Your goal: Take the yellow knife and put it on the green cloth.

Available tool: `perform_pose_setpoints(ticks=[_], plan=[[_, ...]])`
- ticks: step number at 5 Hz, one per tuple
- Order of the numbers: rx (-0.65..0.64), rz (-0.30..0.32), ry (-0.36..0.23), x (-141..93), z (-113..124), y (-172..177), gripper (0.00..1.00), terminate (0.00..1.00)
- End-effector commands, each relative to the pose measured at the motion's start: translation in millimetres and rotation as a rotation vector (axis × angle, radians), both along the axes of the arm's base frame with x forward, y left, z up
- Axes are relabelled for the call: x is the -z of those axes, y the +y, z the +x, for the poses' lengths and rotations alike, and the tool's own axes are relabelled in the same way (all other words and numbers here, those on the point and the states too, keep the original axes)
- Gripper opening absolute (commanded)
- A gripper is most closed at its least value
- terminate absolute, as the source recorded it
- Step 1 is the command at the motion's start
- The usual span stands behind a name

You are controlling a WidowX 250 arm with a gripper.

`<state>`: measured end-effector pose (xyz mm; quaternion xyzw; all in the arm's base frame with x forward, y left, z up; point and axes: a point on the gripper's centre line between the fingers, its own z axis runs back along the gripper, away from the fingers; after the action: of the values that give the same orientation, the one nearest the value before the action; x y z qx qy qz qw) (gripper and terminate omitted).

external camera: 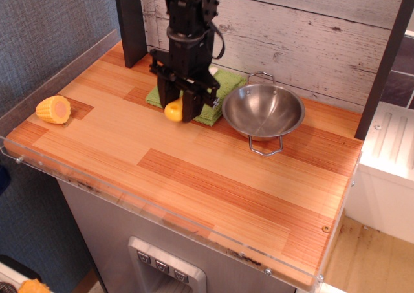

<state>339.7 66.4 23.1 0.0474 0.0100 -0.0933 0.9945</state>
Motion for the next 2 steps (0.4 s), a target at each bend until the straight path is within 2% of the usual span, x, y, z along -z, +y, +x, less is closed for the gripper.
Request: perform_pose_setpoints(ticks=[1,2], plan=[[-0.033,0.01,-0.05,-8,5,14,0.0,0.0],[-0.034,0.013,-0.079,-22,1,14,1.0,0.0]])
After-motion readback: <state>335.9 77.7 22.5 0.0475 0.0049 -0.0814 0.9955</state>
